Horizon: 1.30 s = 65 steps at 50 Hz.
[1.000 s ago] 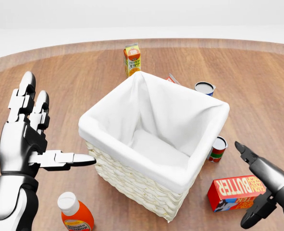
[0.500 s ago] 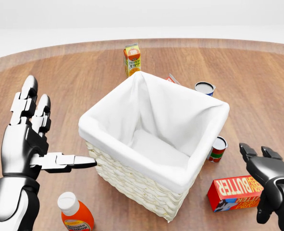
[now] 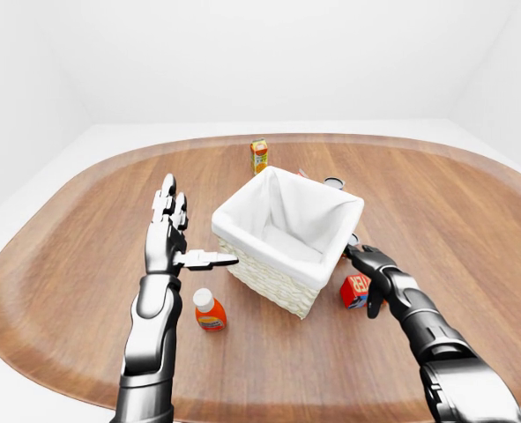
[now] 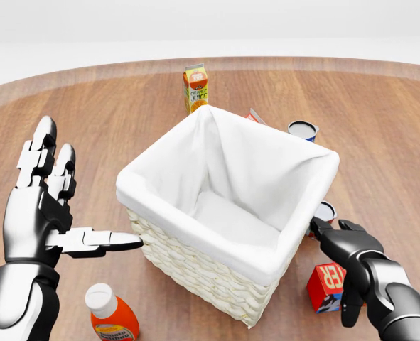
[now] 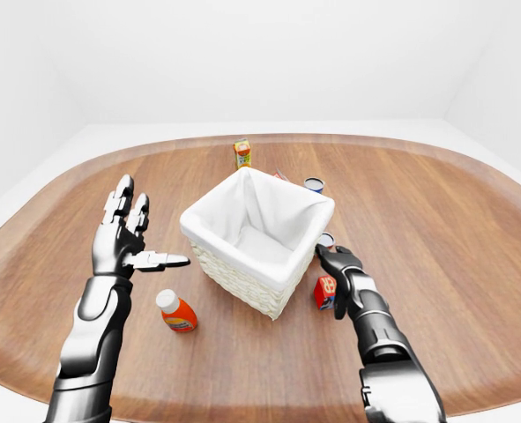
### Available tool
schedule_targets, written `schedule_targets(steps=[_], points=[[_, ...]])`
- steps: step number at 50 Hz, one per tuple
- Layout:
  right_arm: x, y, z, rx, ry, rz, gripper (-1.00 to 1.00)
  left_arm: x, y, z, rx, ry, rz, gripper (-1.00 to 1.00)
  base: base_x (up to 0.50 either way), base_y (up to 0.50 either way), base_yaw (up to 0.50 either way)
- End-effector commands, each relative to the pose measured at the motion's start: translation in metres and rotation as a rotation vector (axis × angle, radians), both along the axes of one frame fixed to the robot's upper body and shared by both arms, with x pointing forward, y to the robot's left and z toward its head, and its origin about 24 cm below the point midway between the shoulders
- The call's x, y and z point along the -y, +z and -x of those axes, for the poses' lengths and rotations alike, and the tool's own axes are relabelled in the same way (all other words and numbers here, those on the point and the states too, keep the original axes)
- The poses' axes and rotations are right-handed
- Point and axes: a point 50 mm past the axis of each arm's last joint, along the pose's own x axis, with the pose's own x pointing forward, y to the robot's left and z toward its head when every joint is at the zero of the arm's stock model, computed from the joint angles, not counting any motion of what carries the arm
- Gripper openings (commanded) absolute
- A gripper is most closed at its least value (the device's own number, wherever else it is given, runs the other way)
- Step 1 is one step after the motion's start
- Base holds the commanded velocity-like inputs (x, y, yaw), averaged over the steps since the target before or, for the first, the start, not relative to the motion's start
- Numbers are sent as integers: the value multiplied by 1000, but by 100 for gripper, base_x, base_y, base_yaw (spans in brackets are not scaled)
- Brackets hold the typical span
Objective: Pick up the butter and put it in the basket.
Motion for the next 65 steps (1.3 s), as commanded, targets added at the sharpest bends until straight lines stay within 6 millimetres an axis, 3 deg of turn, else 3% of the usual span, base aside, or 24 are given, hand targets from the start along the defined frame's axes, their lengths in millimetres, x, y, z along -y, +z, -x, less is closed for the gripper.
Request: schedule_targets(steps=[1,12,20,24,25,26,27,38,49,65], points=[[-21,1,-6,-72,36,-71,100,0,0,0,0,1,1,100,0,0,0],[5,-4,8,-174,63,125,100,-1,0,1,1,4,3,100,0,0,0],[3,-4,12,-253,94,181,100,-1,-2,1,-8,5,4,100,0,0,0],[1,-4,8,-210,105,203,100,-1,-4,1,-16,6,4,100,0,0,0],[1,-7,8,-215,105,204,-49,-1,-5,1,-22,6,5,100,0,0,0],[1,-8,9,-212,107,213,-87,-1,-6,1,-23,5,4,100,0,0,0],[2,-10,9,-203,111,224,-100,-1,-5,1,-22,6,5,100,0,0,0],[8,-12,8,-144,147,318,-100,-2,-7,1,-26,6,8,100,0,0,0],[13,-6,7,-120,119,300,-100,-1,-5,1,-21,1,7,100,0,0,0],[31,29,23,-187,-39,-89,-100,-1,-1,1,-4,2,6,100,0,0,0]])
